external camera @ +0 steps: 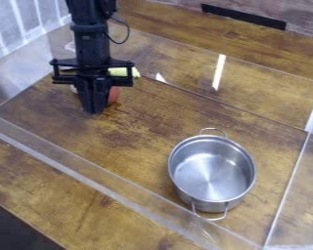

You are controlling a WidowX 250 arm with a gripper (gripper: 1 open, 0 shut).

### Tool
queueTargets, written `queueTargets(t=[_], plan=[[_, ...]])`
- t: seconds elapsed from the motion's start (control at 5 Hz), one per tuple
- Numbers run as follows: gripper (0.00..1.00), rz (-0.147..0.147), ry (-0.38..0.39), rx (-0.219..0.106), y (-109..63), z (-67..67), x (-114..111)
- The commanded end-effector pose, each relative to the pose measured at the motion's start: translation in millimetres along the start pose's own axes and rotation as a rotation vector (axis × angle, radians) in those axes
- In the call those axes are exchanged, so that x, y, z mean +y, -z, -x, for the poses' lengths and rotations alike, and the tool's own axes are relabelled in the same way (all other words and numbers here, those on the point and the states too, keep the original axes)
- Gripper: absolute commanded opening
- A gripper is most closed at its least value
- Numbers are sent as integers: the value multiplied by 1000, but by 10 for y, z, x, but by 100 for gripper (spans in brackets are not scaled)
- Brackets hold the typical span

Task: Put the mushroom in the silver pot

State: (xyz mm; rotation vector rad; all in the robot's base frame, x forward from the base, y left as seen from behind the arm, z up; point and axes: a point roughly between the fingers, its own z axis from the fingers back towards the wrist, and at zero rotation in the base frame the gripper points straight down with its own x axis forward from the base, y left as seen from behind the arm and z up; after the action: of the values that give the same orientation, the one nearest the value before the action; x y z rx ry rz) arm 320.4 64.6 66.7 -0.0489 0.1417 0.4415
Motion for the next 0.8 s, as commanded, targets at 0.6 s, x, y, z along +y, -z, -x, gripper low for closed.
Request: queueTargets(t=[0.6], plan=[[0, 108, -12, -54, -551, 84, 66]])
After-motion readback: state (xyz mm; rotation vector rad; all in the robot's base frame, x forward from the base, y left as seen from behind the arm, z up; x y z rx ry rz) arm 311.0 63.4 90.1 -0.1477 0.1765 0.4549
